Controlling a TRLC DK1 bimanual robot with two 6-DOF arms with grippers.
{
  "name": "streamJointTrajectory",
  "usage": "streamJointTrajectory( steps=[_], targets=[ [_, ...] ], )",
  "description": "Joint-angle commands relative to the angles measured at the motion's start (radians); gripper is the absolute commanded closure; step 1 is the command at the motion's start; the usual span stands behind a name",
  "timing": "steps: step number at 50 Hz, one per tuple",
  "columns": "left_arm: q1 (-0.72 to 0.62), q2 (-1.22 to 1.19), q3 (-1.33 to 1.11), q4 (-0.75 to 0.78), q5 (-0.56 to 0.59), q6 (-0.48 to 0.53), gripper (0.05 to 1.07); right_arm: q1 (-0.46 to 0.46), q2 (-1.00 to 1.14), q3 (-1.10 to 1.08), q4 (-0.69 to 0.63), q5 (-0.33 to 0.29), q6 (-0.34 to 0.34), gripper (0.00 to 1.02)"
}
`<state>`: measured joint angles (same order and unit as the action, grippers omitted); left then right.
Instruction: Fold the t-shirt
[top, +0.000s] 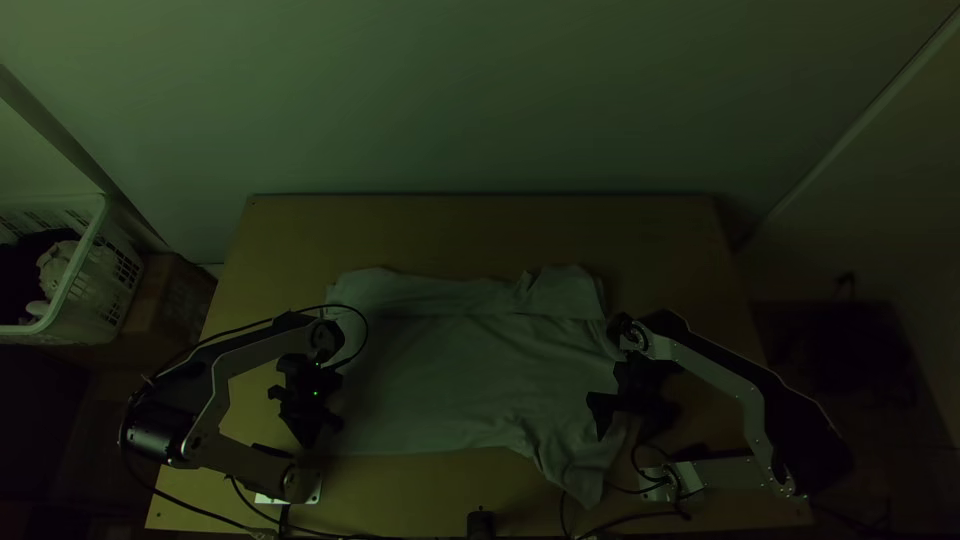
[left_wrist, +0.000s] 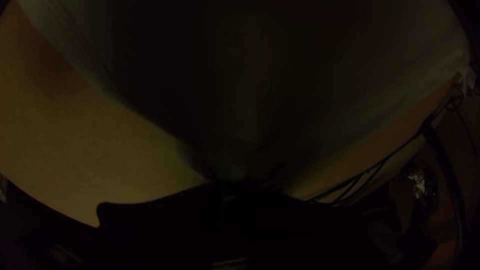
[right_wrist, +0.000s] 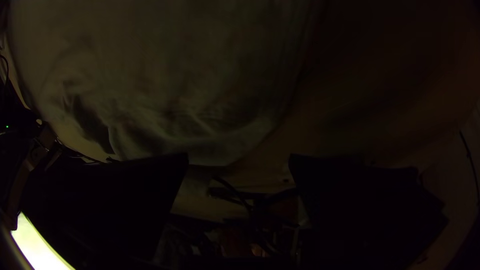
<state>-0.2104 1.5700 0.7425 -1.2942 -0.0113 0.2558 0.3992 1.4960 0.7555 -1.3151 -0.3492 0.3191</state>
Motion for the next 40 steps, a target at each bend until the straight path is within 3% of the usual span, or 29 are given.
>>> streamJointTrajectory(
  steps=[1, 14, 24, 29, 32, 37, 40],
  targets=[
    [0.02, -0.021, 0.015, 0.012, 0.019, 0.017, 1.04, 0.009, 0.02, -0.031, 0.008, -0.007, -0.012, 0.15],
    [0.048, -0.053, 0.034, -0.007, 0.019, 0.033, 1.04, 0.012, 0.069, -0.048, 0.025, -0.007, -0.011, 0.16],
    [0.08, -0.073, 0.07, -0.03, 0.017, 0.046, 1.04, 0.038, 0.092, -0.067, 0.063, -0.002, -0.006, 0.26],
    [0.095, -0.074, 0.087, -0.042, 0.017, 0.056, 1.04, 0.059, 0.109, -0.07, 0.083, 0.007, -0.005, 0.49],
    [0.103, -0.076, 0.095, -0.05, 0.017, 0.062, 1.04, 0.063, 0.116, -0.073, 0.089, 0.01, -0.003, 0.54],
    [0.114, -0.084, 0.106, -0.053, 0.017, 0.065, 1.04, 0.076, 0.102, -0.064, 0.129, 0.099, 0.001, 1.0],
    [0.121, -0.087, 0.107, -0.059, 0.017, 0.069, 1.04, 0.082, 0.09, -0.074, 0.129, 0.108, 0.015, 0.99]
  ],
)
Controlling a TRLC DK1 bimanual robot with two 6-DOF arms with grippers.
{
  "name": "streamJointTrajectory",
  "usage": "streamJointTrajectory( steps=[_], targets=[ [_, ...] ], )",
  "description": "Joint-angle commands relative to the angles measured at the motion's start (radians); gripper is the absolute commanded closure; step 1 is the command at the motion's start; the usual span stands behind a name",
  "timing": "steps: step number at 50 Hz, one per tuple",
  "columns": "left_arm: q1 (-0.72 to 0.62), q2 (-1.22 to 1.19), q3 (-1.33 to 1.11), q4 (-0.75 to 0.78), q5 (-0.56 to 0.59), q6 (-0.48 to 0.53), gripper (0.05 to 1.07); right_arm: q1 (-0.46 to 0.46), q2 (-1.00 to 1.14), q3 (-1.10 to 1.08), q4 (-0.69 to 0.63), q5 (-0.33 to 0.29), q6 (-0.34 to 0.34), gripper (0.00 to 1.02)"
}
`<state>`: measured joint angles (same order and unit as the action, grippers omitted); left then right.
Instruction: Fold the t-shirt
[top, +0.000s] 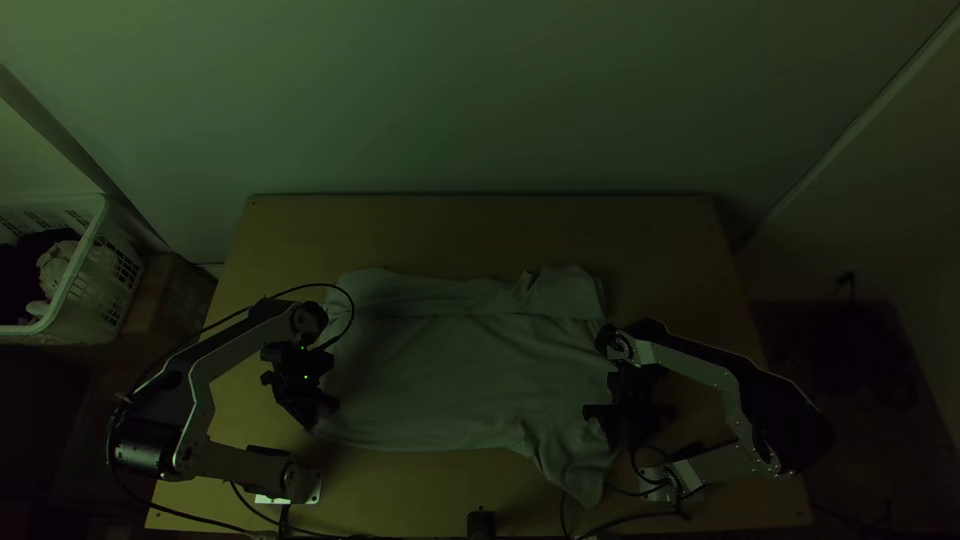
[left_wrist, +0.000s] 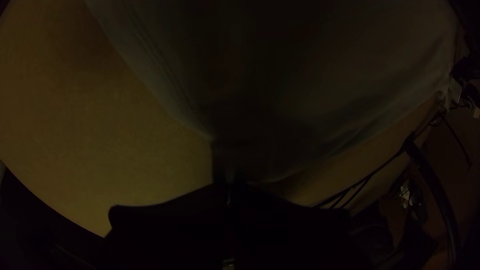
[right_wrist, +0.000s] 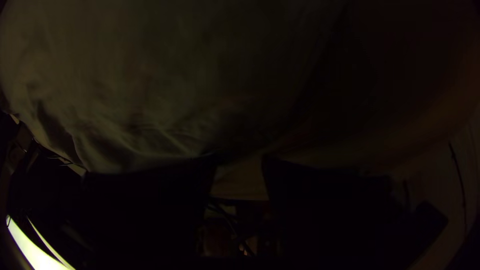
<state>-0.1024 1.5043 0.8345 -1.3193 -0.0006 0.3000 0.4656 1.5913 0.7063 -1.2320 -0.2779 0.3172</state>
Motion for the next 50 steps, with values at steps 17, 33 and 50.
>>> streamJointTrajectory(
  steps=[17, 33, 50],
  targets=[
    [0.067, -0.046, 0.084, -0.037, 0.03, 0.031, 1.04, 0.005, -0.062, 0.039, -0.018, 0.037, 0.013, 0.99],
    [0.125, -0.053, 0.14, -0.038, 0.048, 0.042, 1.04, 0.01, -0.14, 0.139, -0.112, 0.037, 0.019, 0.99],
    [0.201, -0.047, 0.259, -0.044, 0.086, 0.079, 1.04, -0.021, -0.156, 0.232, -0.147, 0.078, 0.029, 0.99]
  ],
)
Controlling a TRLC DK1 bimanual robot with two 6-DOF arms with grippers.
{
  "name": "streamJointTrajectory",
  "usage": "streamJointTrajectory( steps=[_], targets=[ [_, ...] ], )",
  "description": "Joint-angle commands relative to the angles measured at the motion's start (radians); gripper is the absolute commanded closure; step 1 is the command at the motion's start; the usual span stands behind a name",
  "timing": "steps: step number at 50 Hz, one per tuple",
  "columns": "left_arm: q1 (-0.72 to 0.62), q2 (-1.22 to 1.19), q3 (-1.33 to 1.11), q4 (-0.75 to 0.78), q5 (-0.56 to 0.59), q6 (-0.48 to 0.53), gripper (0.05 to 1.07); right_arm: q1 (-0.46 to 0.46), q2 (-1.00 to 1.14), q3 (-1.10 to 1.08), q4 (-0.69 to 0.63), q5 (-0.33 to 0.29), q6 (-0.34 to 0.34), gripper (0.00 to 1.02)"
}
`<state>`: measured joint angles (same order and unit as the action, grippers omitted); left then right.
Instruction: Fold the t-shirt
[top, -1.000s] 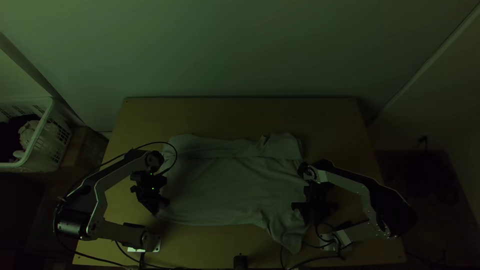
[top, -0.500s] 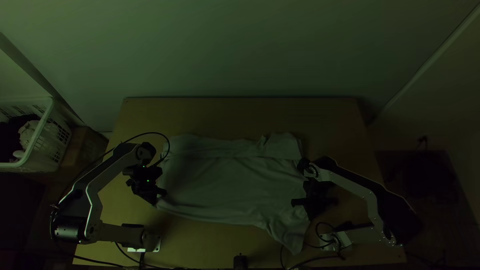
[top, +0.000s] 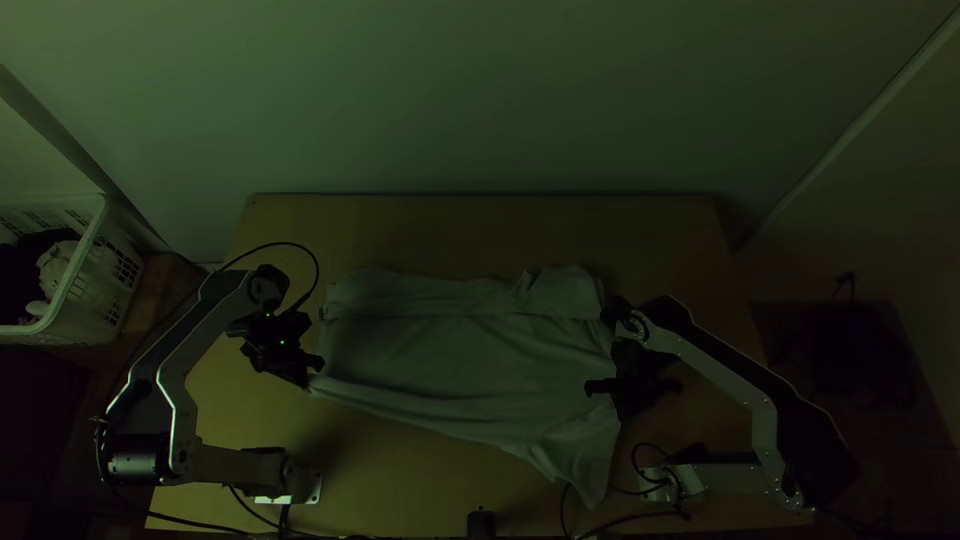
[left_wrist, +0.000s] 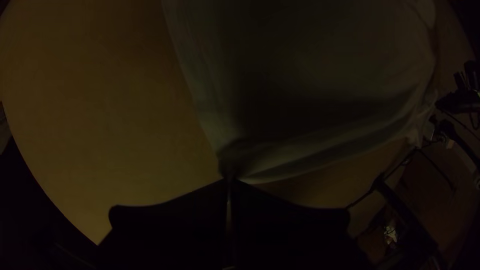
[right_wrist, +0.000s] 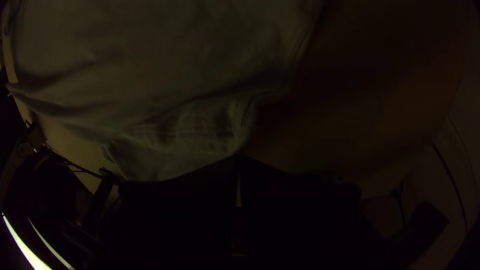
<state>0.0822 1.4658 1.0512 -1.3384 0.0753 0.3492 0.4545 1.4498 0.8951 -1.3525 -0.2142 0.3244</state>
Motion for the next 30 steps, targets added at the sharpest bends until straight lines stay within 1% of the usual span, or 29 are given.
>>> streamJointTrajectory(
  steps=[1, 7, 11, 30],
  targets=[
    [0.019, -0.007, 0.052, -0.025, 0.011, 0.03, 1.04, -0.011, -0.012, 0.051, -0.027, 0.016, 0.025, 0.99],
    [0.037, 0.004, 0.119, -0.036, 0.021, 0.03, 1.04, -0.014, -0.006, 0.108, -0.039, 0.027, 0.035, 0.99],
    [0.047, 0.022, 0.165, -0.059, 0.038, 0.03, 1.04, -0.028, 0.006, 0.15, -0.048, 0.03, 0.036, 0.99],
    [0.071, 0.088, 0.325, -0.073, 0.06, 0.011, 1.04, -0.093, 0.101, 0.327, -0.068, 0.079, 0.035, 0.99]
  ],
)
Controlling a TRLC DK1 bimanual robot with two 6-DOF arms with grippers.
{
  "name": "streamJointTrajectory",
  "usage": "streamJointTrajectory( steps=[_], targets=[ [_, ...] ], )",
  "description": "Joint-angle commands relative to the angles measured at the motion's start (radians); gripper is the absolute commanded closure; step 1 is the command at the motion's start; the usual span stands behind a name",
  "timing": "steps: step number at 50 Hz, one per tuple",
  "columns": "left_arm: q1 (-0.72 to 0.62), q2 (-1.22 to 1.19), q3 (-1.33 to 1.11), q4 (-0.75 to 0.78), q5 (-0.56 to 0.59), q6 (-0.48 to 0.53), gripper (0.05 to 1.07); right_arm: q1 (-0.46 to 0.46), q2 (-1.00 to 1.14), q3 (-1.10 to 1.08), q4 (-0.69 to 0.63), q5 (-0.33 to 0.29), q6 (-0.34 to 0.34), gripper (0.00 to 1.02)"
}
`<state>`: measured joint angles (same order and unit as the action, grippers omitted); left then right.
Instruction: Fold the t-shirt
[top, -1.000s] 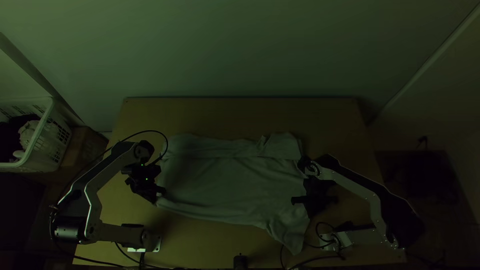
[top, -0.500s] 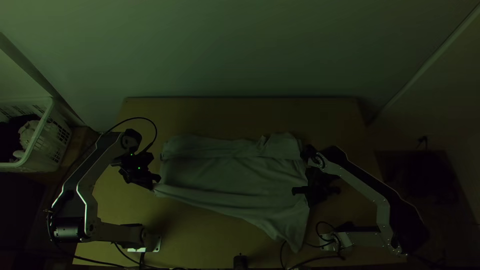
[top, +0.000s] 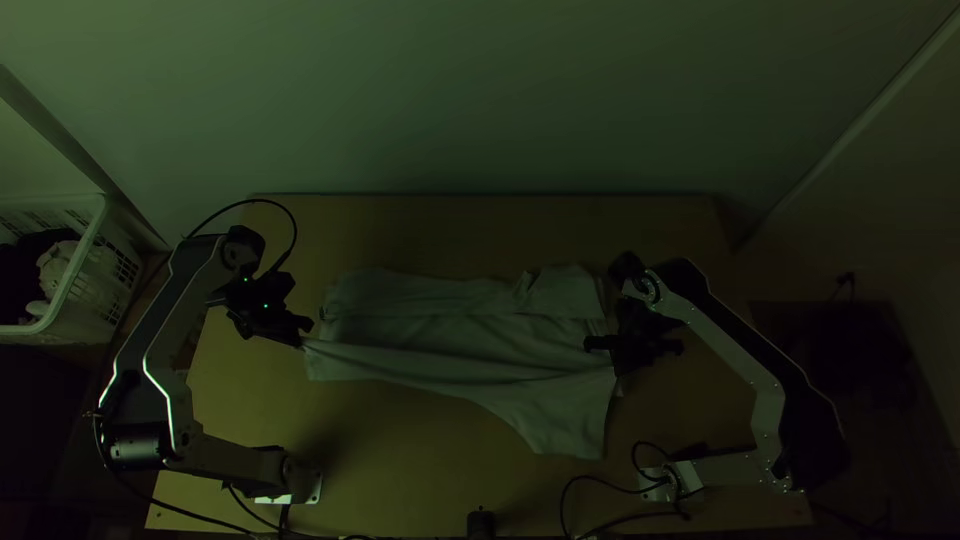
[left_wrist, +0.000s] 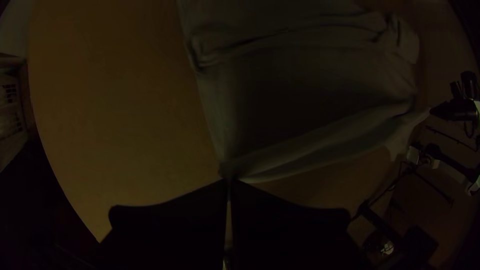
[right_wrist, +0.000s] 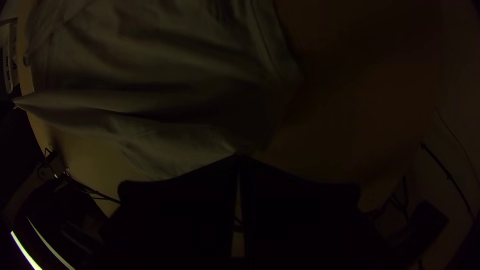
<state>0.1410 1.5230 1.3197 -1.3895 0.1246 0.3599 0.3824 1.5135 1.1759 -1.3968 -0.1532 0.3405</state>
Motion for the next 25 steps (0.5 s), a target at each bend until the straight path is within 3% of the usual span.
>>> streamJointTrajectory(
  steps=[1, 25],
  targets=[
    [0.012, 0.035, 0.065, -0.025, 0.01, 0.001, 1.04, -0.023, 0.043, 0.057, -0.027, 0.017, 0.018, 0.99],
    [-0.001, 0.17, 0.297, -0.034, 0.033, -0.039, 1.04, -0.076, 0.206, 0.284, -0.03, 0.035, 0.017, 0.99]
  ],
)
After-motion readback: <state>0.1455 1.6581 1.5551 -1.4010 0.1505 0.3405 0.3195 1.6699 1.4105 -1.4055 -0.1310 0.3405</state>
